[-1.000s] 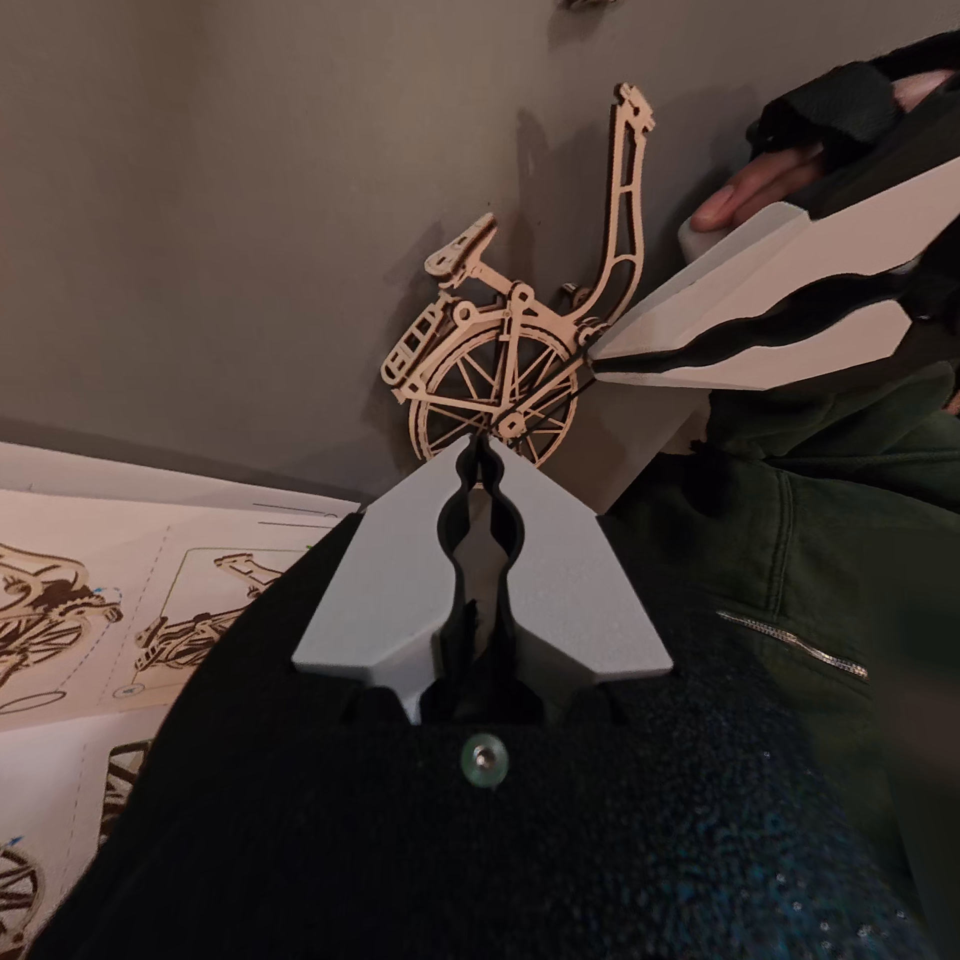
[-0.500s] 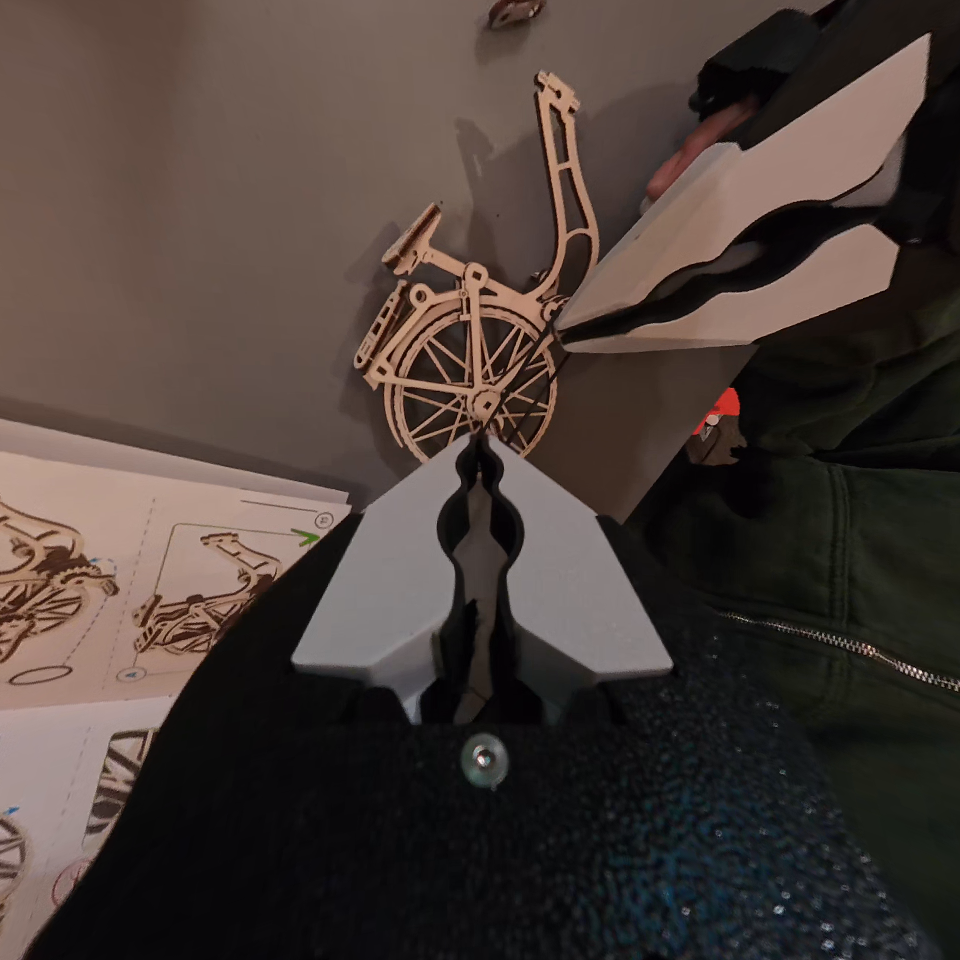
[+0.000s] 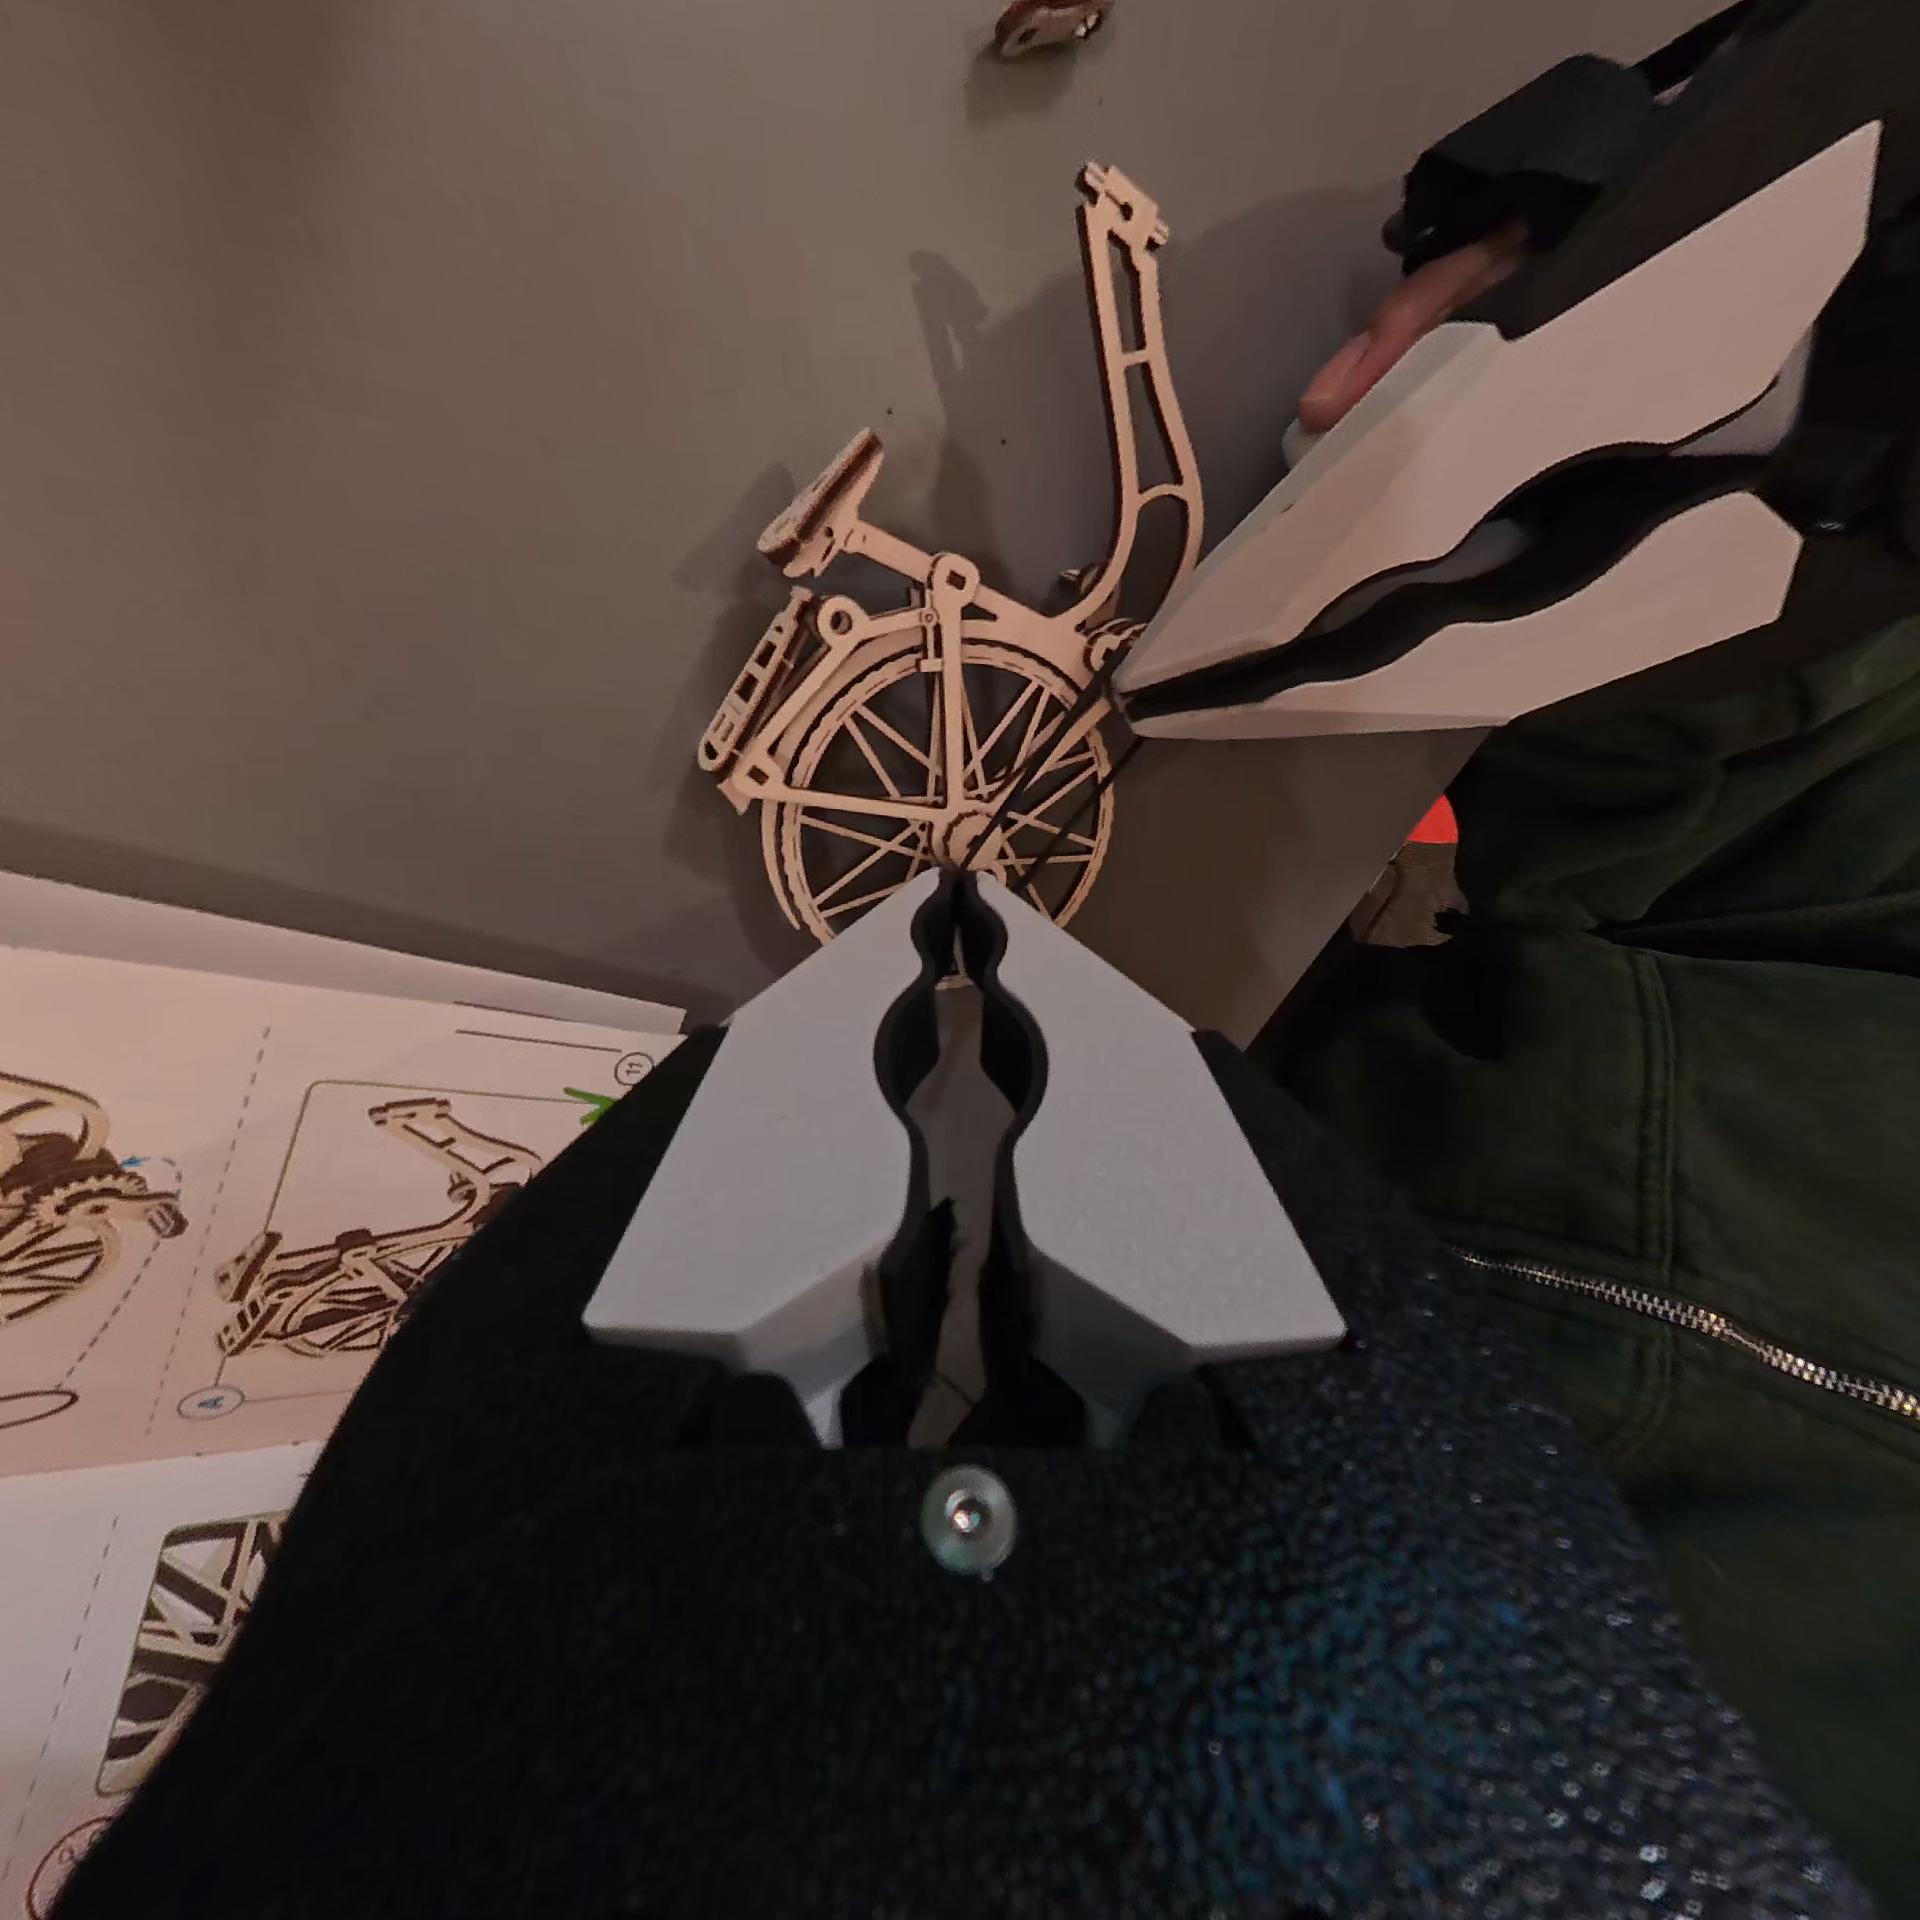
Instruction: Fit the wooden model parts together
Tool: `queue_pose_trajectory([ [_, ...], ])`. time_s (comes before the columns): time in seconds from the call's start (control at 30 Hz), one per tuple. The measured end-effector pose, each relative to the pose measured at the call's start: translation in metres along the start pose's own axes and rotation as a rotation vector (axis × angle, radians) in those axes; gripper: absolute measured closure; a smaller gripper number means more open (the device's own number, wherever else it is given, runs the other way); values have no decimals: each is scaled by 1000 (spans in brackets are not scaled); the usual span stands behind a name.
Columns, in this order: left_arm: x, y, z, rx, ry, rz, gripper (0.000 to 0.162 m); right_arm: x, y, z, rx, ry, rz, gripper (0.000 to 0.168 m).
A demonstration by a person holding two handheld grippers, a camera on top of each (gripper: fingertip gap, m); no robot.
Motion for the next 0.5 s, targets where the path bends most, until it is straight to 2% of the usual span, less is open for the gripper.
queue_pose_trajectory([
  [0.5,-1,-5,-2,56,15,29,162,-13,7,-7,-42,-4,-44,164],
])
Point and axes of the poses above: each gripper's, where its closed fingertips meet, y back along the fingers, x out of its underside, z = x × y across the jaws, the point moved 10 cm from there along y, back along the fingers, and after that the axes turned 5 degrees about x, right-handed, at the moved point
